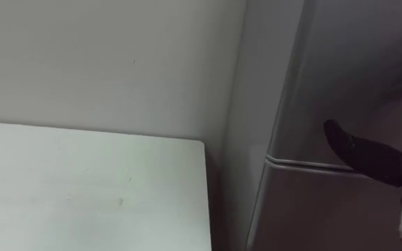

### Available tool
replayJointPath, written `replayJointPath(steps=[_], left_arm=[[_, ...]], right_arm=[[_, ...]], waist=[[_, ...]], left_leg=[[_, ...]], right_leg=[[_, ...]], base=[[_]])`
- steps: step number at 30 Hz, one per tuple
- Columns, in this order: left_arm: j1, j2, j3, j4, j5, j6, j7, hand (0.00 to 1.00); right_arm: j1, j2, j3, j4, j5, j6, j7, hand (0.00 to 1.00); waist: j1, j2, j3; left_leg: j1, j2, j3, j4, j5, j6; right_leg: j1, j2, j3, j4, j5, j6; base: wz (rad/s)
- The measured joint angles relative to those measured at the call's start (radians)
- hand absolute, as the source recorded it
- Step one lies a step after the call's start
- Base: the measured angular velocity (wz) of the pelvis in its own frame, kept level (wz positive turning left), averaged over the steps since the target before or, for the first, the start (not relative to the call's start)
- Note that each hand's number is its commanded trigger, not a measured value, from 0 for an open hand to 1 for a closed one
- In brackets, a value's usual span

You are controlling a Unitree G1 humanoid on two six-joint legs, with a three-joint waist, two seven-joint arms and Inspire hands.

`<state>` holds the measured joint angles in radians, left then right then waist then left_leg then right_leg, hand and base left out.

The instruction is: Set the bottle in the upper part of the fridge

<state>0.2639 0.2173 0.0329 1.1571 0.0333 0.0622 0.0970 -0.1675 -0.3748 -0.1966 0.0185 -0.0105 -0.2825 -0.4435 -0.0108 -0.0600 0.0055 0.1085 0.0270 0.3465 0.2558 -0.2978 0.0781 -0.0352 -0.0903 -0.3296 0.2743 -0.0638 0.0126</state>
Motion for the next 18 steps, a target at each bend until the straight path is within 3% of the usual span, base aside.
replayJointPath(steps=[2,8,10,14,18], left_arm=[[-0.004,0.000,-0.003,-0.016,0.000,0.004,0.001,0.00],[-0.011,0.001,-0.013,-0.035,0.000,0.005,0.009,0.00],[-0.006,0.001,-0.012,-0.039,0.000,0.004,0.009,0.00],[0.013,0.010,-0.005,-0.041,0.000,0.000,0.009,0.00],[0.014,0.010,-0.004,-0.040,-0.001,-0.017,0.009,0.00]], right_arm=[[-0.022,-0.010,0.003,0.067,0.000,-0.025,0.000,0.00],[-0.047,-0.026,-0.015,0.175,0.020,-0.025,0.010,0.00],[-0.045,-0.023,-0.022,0.177,0.052,-0.020,0.013,0.00],[-0.044,-0.023,-0.025,0.166,0.108,-0.013,0.010,0.00],[-0.044,-0.023,-0.025,0.156,0.212,-0.016,0.012,0.00]], waist=[[0.001,0.000,-0.0001],[0.012,-0.001,-0.0012],[0.013,-0.001,-0.0031],[0.006,-0.005,-0.0151],[-0.011,-0.004,-0.0162]], left_leg=[[-0.013,-0.001,-0.004,0.019,-0.004,0.007],[-0.013,-0.013,-0.007,0.020,0.005,0.025],[-0.017,-0.021,-0.010,0.018,0.007,0.031],[-0.031,-0.029,-0.009,0.019,0.016,0.047],[-0.033,-0.029,-0.019,0.020,0.016,0.050]], right_leg=[[0.000,-0.011,-0.018,0.000,0.007,0.003],[-0.005,-0.036,-0.055,0.023,0.032,0.010],[-0.016,-0.047,-0.053,0.039,0.031,0.012],[-0.035,-0.045,-0.026,0.036,0.033,0.013],[-0.023,-0.043,-0.029,0.027,0.037,0.015]], base=[[0.08],[0.02],[0.05],[0.01],[0.08]])
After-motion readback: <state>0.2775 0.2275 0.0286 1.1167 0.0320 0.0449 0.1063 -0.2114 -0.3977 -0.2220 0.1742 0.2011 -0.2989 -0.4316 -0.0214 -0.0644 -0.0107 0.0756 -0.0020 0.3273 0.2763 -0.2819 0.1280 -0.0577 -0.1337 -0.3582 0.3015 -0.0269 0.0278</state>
